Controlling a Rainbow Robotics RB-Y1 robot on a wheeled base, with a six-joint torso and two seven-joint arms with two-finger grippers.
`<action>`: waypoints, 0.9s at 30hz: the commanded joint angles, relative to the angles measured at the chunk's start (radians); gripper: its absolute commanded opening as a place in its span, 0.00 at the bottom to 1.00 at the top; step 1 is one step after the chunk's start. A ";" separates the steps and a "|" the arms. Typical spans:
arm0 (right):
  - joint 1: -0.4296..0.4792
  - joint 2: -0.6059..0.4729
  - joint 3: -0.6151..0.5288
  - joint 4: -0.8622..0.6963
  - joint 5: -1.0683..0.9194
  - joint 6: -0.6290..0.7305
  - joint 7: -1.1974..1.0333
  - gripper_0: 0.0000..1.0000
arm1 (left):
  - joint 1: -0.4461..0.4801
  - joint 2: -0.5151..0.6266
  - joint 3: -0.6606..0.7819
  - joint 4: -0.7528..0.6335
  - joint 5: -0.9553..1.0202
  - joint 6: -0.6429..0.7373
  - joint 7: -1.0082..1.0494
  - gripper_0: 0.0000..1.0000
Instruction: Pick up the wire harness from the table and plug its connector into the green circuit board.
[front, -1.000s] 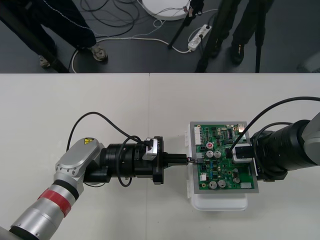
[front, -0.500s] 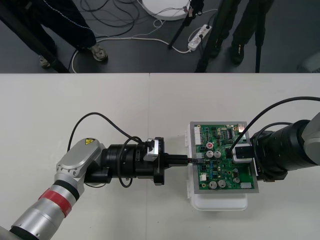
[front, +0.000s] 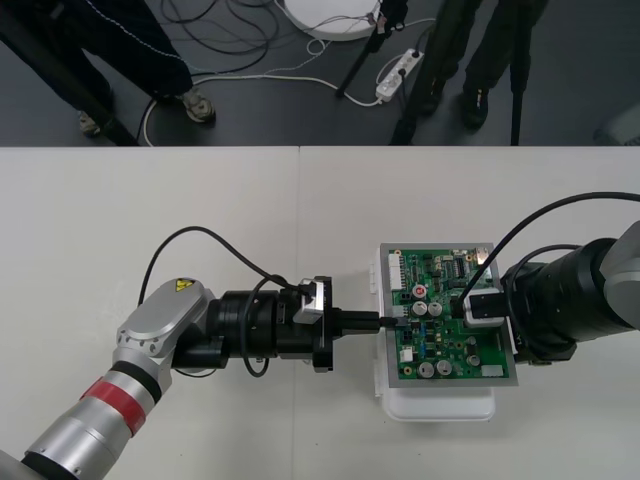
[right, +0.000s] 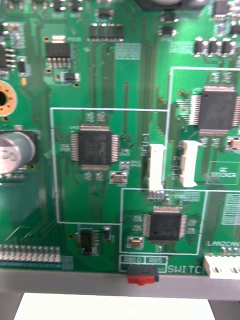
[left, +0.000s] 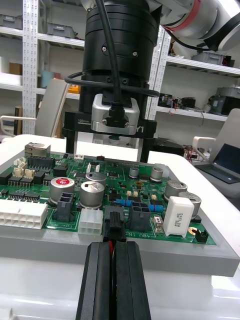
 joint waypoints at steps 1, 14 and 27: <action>-0.045 0.032 0.010 -0.009 -0.001 -0.011 -0.042 1.00 | -0.039 -0.042 -0.032 -0.010 0.011 0.045 -0.066 0.00; -0.044 0.031 0.010 -0.009 0.002 -0.011 -0.040 1.00 | -0.039 -0.055 -0.032 -0.010 0.013 0.056 -0.068 0.00; -0.045 0.032 0.010 -0.009 0.000 -0.013 -0.040 1.00 | -0.038 -0.006 -0.032 -0.011 0.025 0.052 -0.068 0.00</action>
